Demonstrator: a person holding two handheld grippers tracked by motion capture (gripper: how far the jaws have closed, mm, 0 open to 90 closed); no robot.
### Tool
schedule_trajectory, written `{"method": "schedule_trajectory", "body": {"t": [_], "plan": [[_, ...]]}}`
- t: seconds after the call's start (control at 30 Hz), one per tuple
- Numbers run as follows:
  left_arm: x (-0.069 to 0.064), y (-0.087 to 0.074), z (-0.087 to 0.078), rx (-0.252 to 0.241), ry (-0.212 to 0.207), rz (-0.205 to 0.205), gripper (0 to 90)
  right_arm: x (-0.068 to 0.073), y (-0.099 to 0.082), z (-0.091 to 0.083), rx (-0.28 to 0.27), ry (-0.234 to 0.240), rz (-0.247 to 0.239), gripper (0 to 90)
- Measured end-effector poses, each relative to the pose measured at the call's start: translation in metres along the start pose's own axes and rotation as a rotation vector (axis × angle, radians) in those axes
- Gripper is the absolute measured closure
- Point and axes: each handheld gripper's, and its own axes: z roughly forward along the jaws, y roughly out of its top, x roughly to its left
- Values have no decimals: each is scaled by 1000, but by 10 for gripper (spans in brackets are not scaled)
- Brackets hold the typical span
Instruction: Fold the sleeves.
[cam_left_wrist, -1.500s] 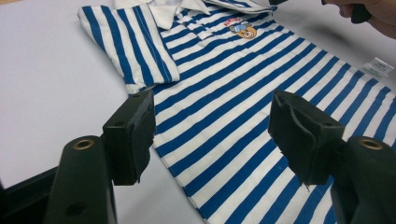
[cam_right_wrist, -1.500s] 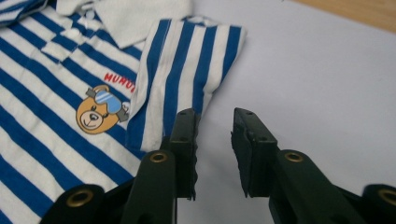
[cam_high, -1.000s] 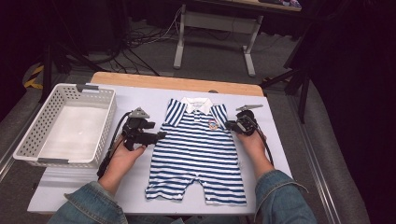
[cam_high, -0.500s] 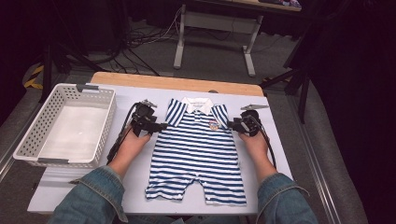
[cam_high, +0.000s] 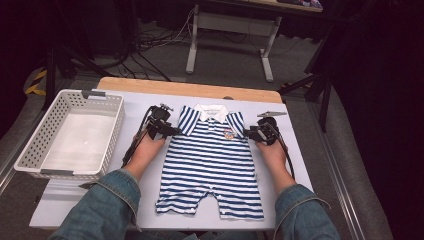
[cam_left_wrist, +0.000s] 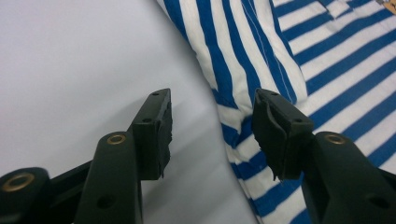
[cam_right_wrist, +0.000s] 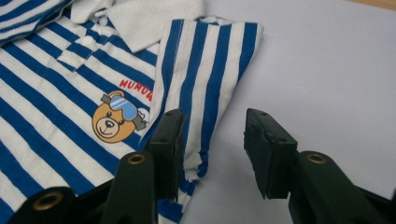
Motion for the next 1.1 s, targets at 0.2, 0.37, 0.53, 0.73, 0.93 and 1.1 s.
{"method": "schedule_trajectory", "body": {"t": [0.2,0.37,0.53,0.73,0.93,1.1], "plan": [[1,15,3,-25,28,19,369,-2,13,2,-14,-13,4,582],[3,29,9,-23,43,26,342,-6,25,11,10,-9,17,573],[8,37,13,-26,36,28,337,-8,34,20,23,-16,-3,544],[13,45,17,-21,36,24,324,-9,43,25,3,-24,1,517],[14,55,24,-13,57,39,324,-10,50,31,-19,-38,-2,496],[15,65,26,-37,65,27,326,-13,50,36,-39,-55,-1,534]]}}
